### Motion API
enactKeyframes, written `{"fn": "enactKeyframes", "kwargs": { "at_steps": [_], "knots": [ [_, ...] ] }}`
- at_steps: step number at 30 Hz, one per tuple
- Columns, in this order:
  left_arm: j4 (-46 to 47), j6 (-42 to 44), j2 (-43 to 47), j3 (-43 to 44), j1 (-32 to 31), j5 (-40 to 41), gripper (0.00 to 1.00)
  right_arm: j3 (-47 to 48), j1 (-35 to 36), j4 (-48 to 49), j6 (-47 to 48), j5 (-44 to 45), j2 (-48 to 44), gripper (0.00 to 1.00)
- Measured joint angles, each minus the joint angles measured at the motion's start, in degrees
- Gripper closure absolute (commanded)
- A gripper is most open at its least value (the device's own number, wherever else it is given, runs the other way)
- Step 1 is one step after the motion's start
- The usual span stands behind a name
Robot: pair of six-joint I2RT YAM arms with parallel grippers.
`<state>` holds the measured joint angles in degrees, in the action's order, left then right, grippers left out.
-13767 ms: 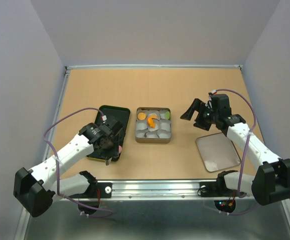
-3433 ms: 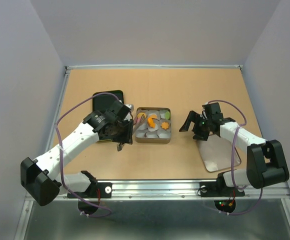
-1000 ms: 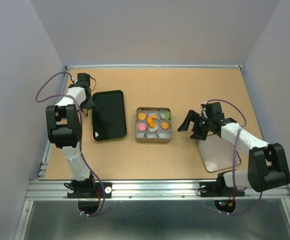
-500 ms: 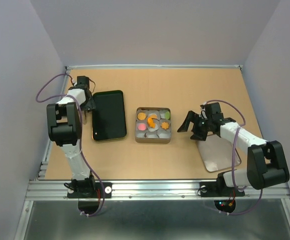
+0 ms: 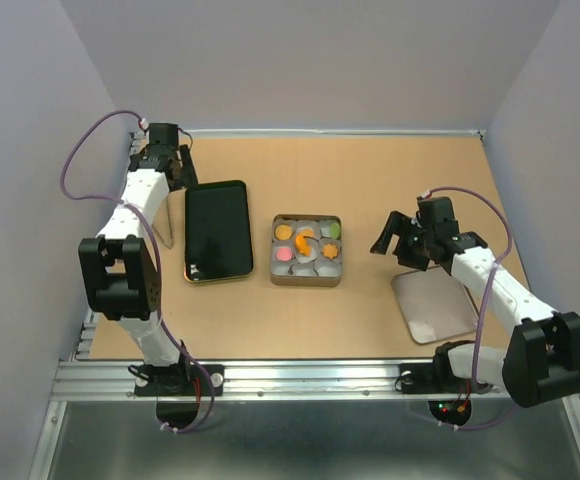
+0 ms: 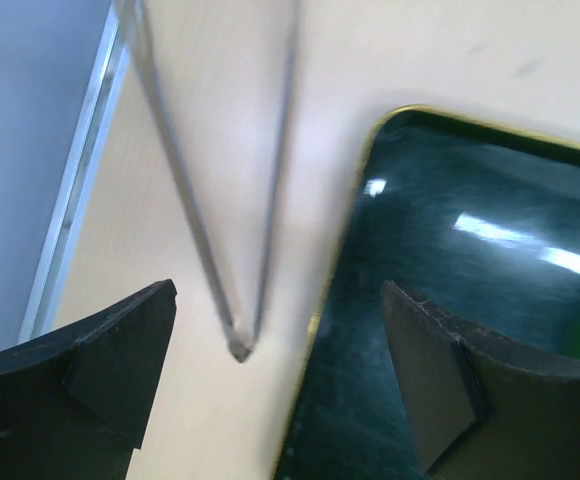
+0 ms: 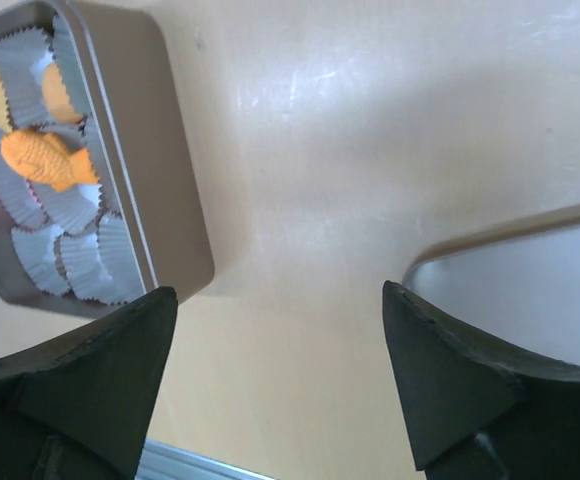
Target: Pack the cookies
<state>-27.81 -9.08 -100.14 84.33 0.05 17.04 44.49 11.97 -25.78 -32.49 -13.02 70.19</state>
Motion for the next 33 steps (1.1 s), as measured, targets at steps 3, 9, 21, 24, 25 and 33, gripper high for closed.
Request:
{"fn": "enactKeyframes", "kwargs": {
  "at_steps": [3, 9, 21, 24, 25, 33],
  "knots": [
    [0.59, -0.22, 4.26, 0.22, -4.22, -1.07, 0.07, 0.68, 0.00, -3.06, 0.15, 4.04, -2.27, 0.25],
    [4.92, -0.28, 10.71, -4.63, -9.22, -8.00, 0.09, 0.74, 0.15, -8.76, -0.17, 8.66, -2.14, 0.30],
    [8.07, 0.70, 14.71, -12.00, -8.11, -10.58, 0.09, -1.51, 2.73, -12.41, -6.36, 10.21, -0.26, 0.30],
    [9.01, 0.79, 15.47, -12.00, -8.09, -10.69, 0.09, -3.26, 3.26, -12.35, -7.69, 10.34, 1.18, 0.30],
    [9.20, 0.90, 15.65, -12.00, -8.09, -10.69, 0.09, -3.63, 3.37, -12.31, -8.02, 10.45, 1.66, 0.30],
    [11.08, 1.20, 16.22, -14.34, -7.98, -10.56, 0.10, -6.40, 3.50, -9.42, -9.57, 9.27, 5.60, 0.37]
  ]
}}
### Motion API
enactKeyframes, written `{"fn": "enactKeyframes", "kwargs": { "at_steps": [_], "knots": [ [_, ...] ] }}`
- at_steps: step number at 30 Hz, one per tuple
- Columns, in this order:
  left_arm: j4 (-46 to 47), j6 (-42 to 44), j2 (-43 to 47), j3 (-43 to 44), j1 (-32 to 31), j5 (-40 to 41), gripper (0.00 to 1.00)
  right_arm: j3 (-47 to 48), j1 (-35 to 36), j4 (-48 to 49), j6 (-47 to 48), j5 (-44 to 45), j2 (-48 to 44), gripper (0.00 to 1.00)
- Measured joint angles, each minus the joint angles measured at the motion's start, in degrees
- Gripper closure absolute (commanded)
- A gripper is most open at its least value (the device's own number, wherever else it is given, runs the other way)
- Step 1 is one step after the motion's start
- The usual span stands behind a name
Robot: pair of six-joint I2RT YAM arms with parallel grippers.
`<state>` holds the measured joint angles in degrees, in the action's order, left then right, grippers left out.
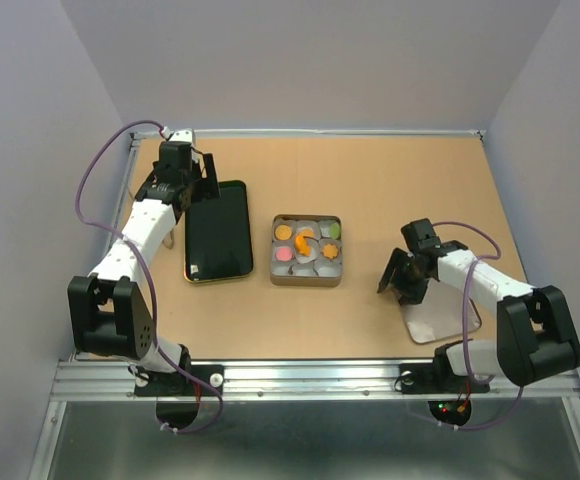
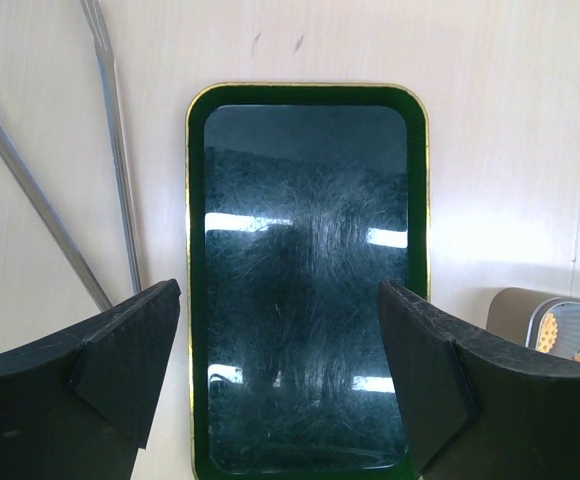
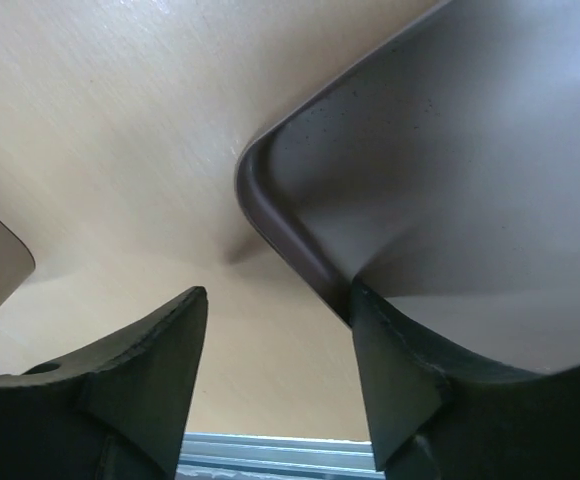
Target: Pack the cookies
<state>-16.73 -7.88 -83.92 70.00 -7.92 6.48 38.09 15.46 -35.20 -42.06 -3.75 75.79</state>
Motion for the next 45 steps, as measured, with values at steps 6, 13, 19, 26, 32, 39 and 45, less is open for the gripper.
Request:
{"fn": "enactKeyframes", "kwargs": {
  "at_steps": [6, 13, 19, 26, 32, 39, 45],
  "knots": [
    [0.37, 0.00, -0.02, -0.57, 0.17, 0.04, 0.11, -0.11, 0.74, 2.10, -0.11, -1.05, 1.25, 0.77],
    [1.42, -0.07, -1.36, -1.03, 1.03, -0.09, 0.13, 0.04, 2.97, 5.75, 0.13, -2.43, 2.84, 1.00],
    [1.66, -0.09, -2.60, -2.25, 2.25, -0.17, 0.14, 1.25, 3.82, 5.57, 0.98, -2.36, 3.85, 0.99],
    [2.10, -0.26, -2.60, -2.91, 2.40, 0.00, 0.17, 6.54, 4.13, 0.57, 3.78, 1.77, 2.14, 1.00],
    [2.29, -1.36, -1.55, -2.91, 2.40, -0.50, 0.15, 16.59, 4.13, -3.39, 6.27, 6.27, -2.38, 1.00],
    [4.50, -4.48, 5.75, -2.78, 2.40, -4.98, 0.13, 33.73, 4.13, -6.82, 7.85, 6.97, -1.46, 1.00],
    [12.22, -8.37, 12.98, -2.78, 2.43, -14.25, 0.11, 46.10, 4.13, -3.69, 7.69, 2.25, 0.98, 1.00]
  ]
}}
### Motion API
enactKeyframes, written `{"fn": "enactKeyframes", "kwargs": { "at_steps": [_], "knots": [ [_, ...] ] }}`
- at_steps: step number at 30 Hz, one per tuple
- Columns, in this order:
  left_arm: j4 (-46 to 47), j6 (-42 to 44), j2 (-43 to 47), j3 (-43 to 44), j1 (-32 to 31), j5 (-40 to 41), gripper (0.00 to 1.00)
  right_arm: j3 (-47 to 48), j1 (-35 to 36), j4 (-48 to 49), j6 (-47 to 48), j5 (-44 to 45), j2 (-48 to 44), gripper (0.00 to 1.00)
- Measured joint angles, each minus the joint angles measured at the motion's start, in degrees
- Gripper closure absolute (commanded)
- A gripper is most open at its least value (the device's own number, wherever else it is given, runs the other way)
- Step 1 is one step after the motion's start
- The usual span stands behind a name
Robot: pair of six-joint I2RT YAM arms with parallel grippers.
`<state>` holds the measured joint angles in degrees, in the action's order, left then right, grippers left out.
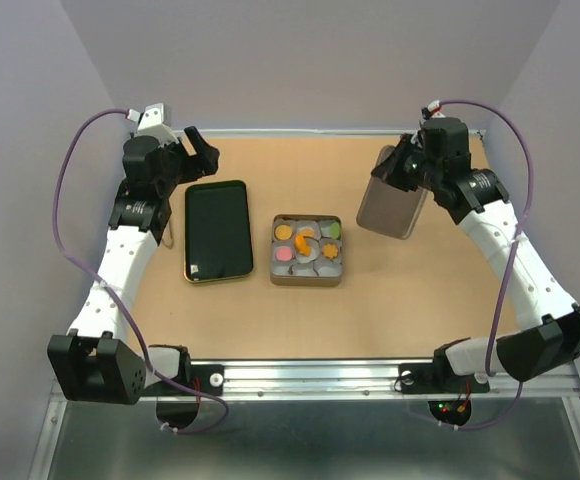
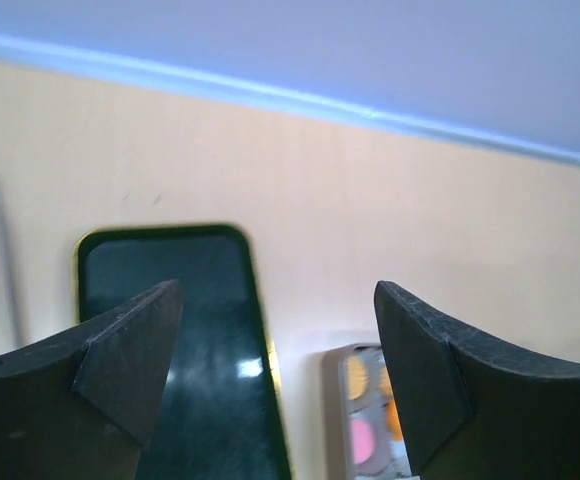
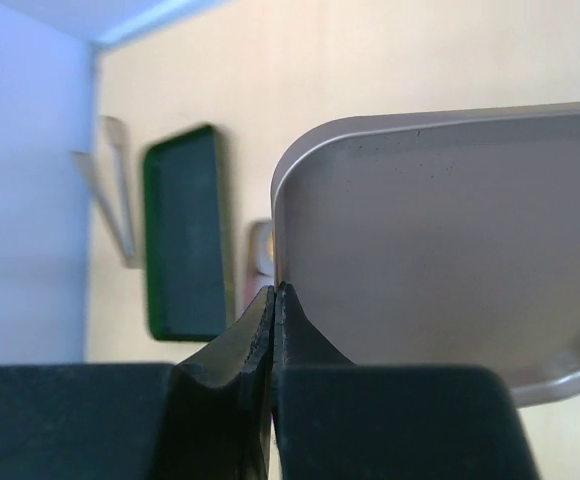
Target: Pack the cookies
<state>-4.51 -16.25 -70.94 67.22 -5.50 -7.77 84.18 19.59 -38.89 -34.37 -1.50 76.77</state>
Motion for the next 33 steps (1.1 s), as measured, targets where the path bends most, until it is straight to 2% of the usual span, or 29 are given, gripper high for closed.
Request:
{"fn": "enactKeyframes", "kwargs": {
  "at_steps": [8, 14, 17, 20, 23, 27, 30, 33],
  "knots": [
    [14.95, -8.31, 1.75, -2.12, 0.79, -17.20, 0.11, 9.25, 0.00, 13.40, -5.92, -14.08, 6.19, 0.99],
    [26.64, -15.43, 1.77, -6.95, 2.19, -28.17, 0.11, 13.49, 0.00, 30.01, -15.87, -31.47, 13.57, 0.99],
    [33.75, -19.32, 1.84, -8.85, 2.75, -31.87, 0.11, 10.40, -0.11, 42.64, -23.39, -38.25, 13.68, 1.00],
    [43.30, -26.05, 2.12, -12.00, 2.99, -35.67, 0.12, 4.15, -1.01, 62.95, -37.16, -43.34, 13.14, 1.00],
    [52.39, -32.46, 2.10, -15.34, 2.97, -38.12, 0.12, 1.22, -1.73, 80.06, -50.10, -45.75, 14.01, 1.00],
    [58.82, -37.24, 1.99, -17.44, 2.97, -39.47, 0.12, 1.36, -2.05, 99.82, -64.81, -45.09, 17.38, 1.00],
    [64.13, -41.13, 1.22, -18.84, 2.95, -40.35, 0.11, 2.32, -2.05, 107.12, -71.97, -42.27, 21.33, 0.99],
    [71.25, -47.23, -0.87, -21.00, 2.84, -40.92, 0.11, 4.04, -1.92, 109.98, -75.76, -37.79, 26.53, 1.00]
  ]
}}
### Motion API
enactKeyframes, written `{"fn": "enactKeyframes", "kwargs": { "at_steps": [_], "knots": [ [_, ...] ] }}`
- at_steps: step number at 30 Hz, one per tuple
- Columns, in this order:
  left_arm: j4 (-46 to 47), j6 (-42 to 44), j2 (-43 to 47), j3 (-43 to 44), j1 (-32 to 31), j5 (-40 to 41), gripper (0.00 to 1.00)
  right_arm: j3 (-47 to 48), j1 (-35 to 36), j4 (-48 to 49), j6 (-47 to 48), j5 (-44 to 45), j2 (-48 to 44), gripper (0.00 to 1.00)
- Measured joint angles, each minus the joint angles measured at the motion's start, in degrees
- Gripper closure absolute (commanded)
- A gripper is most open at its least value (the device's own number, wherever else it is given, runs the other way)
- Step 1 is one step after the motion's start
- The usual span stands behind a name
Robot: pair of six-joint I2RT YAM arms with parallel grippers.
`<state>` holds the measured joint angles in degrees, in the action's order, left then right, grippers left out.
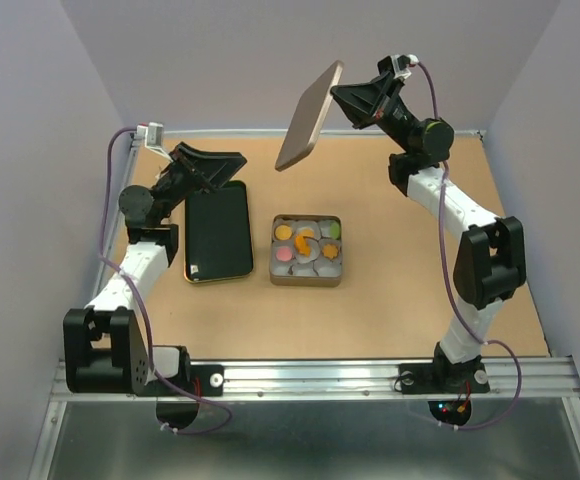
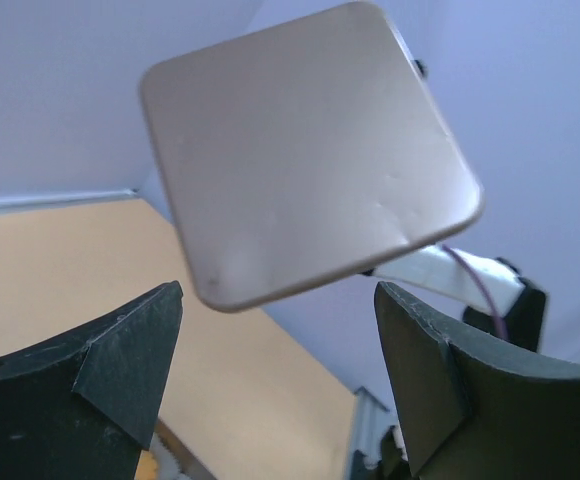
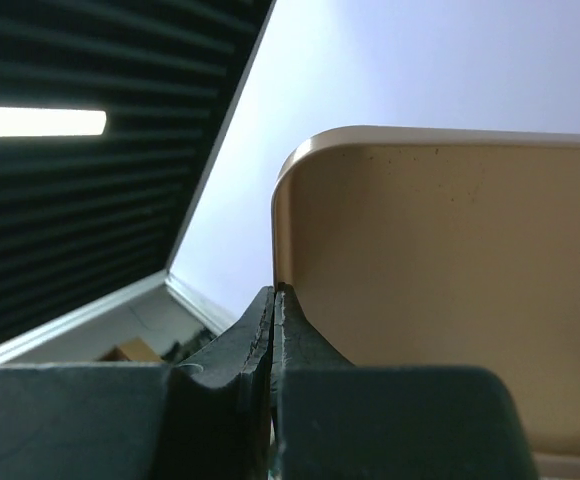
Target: Pack the cookies
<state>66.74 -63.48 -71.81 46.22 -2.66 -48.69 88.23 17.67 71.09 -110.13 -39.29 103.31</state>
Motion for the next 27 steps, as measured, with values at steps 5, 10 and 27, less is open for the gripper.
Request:
{"fn": "enactKeyframes", "kwargs": {
  "at_steps": [5, 10, 27],
  "knots": [
    [5.29, -12.52, -7.23, -1.20, -0.90, -0.52, 0.11, -0.09, -0.22, -0.44, -2.34, 2.69, 3.21, 1.00],
    [5.49, -19.89, -14.88, -1.20, -1.51, -0.35, 0.11, -0.04, -0.35, 1.11, -2.86, 3.91, 2.34, 1.00],
    [6.88, -32.52, -24.94, 7.15, -9.92, 5.51, 0.11, 4.37, 2.60, 2.01, -2.95, 3.61, 1.84, 1.00]
  ]
}}
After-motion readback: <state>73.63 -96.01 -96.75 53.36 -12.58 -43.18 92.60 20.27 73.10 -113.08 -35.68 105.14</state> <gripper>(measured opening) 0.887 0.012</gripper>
